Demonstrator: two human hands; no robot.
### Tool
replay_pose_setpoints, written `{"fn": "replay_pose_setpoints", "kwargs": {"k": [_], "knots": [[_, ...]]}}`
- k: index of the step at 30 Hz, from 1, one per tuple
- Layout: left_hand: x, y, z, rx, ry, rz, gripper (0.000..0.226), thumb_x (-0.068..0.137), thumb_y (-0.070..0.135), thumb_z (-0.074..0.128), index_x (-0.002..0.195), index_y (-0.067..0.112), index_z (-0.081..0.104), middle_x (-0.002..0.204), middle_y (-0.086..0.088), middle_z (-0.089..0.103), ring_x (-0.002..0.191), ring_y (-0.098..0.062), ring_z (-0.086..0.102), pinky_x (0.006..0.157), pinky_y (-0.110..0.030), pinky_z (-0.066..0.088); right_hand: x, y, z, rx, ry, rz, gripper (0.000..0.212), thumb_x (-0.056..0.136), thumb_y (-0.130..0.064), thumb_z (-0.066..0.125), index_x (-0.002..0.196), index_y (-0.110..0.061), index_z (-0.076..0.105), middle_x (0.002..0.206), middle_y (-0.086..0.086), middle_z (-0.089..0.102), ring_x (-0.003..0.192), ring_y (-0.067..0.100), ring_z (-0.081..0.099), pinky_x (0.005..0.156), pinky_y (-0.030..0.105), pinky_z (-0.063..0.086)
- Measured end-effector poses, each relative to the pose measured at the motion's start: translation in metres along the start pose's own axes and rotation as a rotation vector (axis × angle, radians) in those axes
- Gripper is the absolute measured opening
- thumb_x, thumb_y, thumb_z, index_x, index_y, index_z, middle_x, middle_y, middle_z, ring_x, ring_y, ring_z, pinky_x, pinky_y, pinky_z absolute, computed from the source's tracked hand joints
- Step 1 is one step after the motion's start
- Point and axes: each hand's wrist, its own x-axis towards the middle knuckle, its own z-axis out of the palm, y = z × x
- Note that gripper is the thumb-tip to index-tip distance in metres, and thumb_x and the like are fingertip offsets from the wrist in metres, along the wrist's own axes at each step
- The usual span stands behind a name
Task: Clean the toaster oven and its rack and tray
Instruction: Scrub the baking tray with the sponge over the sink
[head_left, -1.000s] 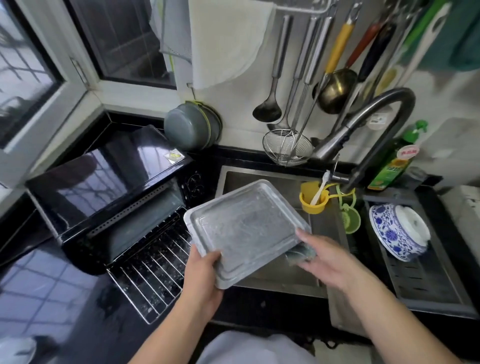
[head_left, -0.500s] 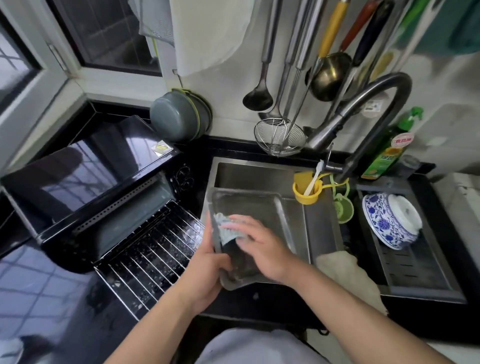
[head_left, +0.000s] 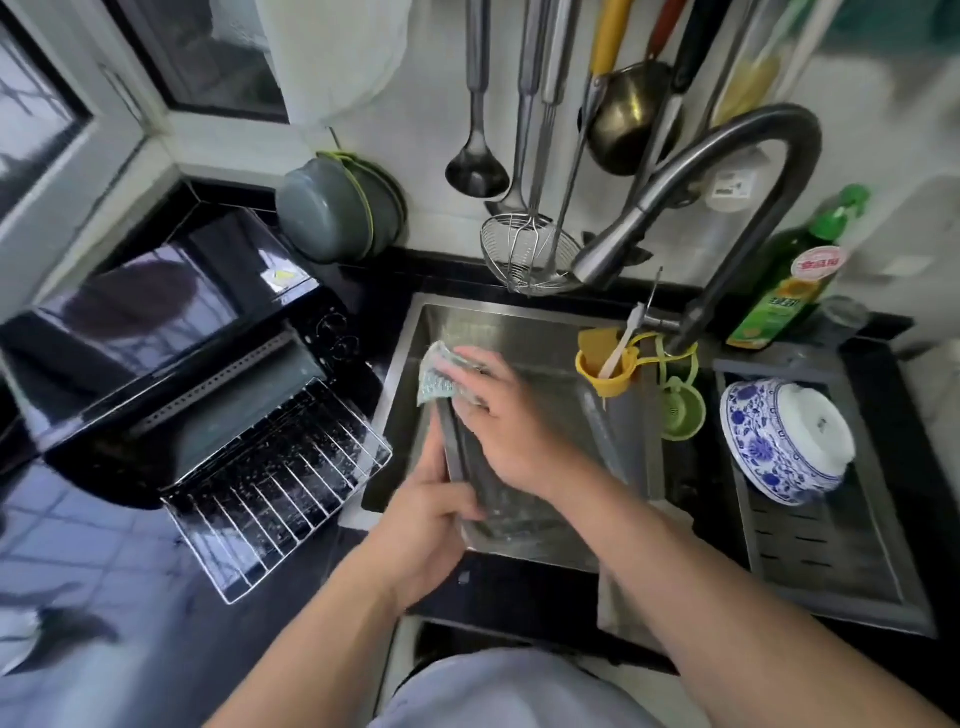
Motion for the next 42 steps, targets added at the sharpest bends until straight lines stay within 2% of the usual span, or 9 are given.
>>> {"fn": "replay_pose_setpoints", "kwargs": {"k": [4, 7, 14, 19, 26, 29, 34, 39, 42], "knots": [[-0.002, 0.015, -0.01, -0.33, -0.012, 0.149, 0.056, 0.085, 0.013, 0.045, 0.14, 0.018, 0.058, 0.129, -0.017, 0.057, 0.113, -0.033, 0.059, 0.1, -0.051, 0.046, -0.047, 0.001, 0.006, 0.065, -0.23, -0.056, 0.043, 0.095, 0.001, 0.053, 0.132, -0.018, 0.064, 0.143, -0.008, 0.046, 0.133, 0.003, 0.036, 0.113, 0.01, 0.019], [0.006, 0.004, -0.013, -0.382, 0.259, 0.179, 0.046, 0.103, 0.038, 0.042, 0.14, 0.022, 0.063, 0.141, -0.012, 0.061, 0.125, -0.029, 0.061, 0.104, -0.043, 0.05, -0.059, 0.009, 0.011, -0.053, -0.228, -0.131, 0.042, 0.092, -0.003, 0.051, 0.127, -0.021, 0.068, 0.14, -0.01, 0.05, 0.13, 0.008, 0.04, 0.114, 0.017, 0.025], [0.009, -0.016, 0.008, -0.043, 0.645, 0.314, 0.044, 0.114, 0.022, 0.027, 0.145, 0.036, 0.055, 0.14, -0.002, 0.066, 0.127, -0.025, 0.064, 0.099, -0.053, 0.056, -0.064, 0.095, -0.046, -0.307, -0.122, -0.145, 0.047, 0.081, -0.021, 0.035, 0.101, -0.016, 0.077, 0.116, -0.002, 0.067, 0.11, 0.019, 0.054, 0.102, 0.033, 0.044], [-0.001, -0.025, 0.025, 0.077, 0.665, 0.266, 0.039, 0.114, 0.022, 0.031, 0.139, 0.035, 0.058, 0.133, -0.001, 0.07, 0.118, -0.022, 0.069, 0.087, -0.042, 0.062, -0.006, 0.134, -0.053, -0.66, -0.045, -0.192, 0.04, 0.092, -0.013, 0.053, 0.132, -0.014, 0.06, 0.136, 0.002, 0.053, 0.125, 0.029, 0.042, 0.11, 0.037, 0.033], [0.012, -0.024, 0.014, 0.265, 0.771, 0.344, 0.042, 0.113, 0.015, 0.036, 0.142, 0.038, 0.057, 0.132, -0.004, 0.07, 0.116, -0.026, 0.07, 0.095, -0.048, 0.058, -0.046, 0.135, -0.016, -0.155, -0.239, -0.14, 0.042, 0.087, -0.004, 0.046, 0.117, -0.018, 0.071, 0.124, -0.004, 0.061, 0.114, 0.015, 0.054, 0.101, 0.023, 0.041], [0.039, -0.031, -0.011, 0.377, 0.829, 0.261, 0.048, 0.109, 0.009, 0.041, 0.139, 0.043, 0.058, 0.12, -0.002, 0.075, 0.098, -0.022, 0.074, 0.078, -0.044, 0.062, -0.071, 0.155, -0.013, -0.011, -0.286, 0.007, 0.034, 0.094, -0.001, 0.048, 0.117, -0.013, 0.07, 0.123, -0.006, 0.06, 0.116, 0.013, 0.058, 0.102, 0.026, 0.044], [0.105, -0.054, -0.055, 0.508, 0.801, 0.018, 0.042, 0.109, 0.008, 0.045, 0.139, 0.034, 0.059, 0.118, -0.004, 0.075, 0.099, -0.02, 0.074, 0.074, -0.034, 0.063, -0.046, 0.193, -0.068, 0.258, 0.163, 0.687, 0.026, 0.103, -0.017, 0.048, 0.124, -0.019, 0.064, 0.114, 0.004, 0.068, 0.102, 0.025, 0.064, 0.088, 0.04, 0.052], [0.168, -0.068, -0.099, 0.715, 0.74, -0.16, 0.04, 0.107, 0.012, 0.053, 0.146, 0.02, 0.049, 0.123, -0.001, 0.06, 0.102, -0.012, 0.062, 0.081, -0.026, 0.049, -0.044, 0.214, -0.101, 0.283, 0.177, 0.852, 0.027, 0.101, -0.02, 0.05, 0.089, -0.031, 0.071, 0.092, 0.004, 0.074, 0.091, 0.027, 0.071, 0.088, 0.055, 0.056], [0.197, -0.079, -0.13, 0.922, 0.733, -0.298, 0.036, 0.102, 0.016, 0.062, 0.138, 0.016, 0.057, 0.115, -0.013, 0.067, 0.106, -0.03, 0.066, 0.087, -0.032, 0.05, -0.049, 0.218, -0.101, 0.333, 0.213, 0.886, 0.029, 0.101, -0.02, 0.05, 0.088, -0.032, 0.073, 0.095, 0.003, 0.075, 0.094, 0.026, 0.072, 0.091, 0.055, 0.055]]}}
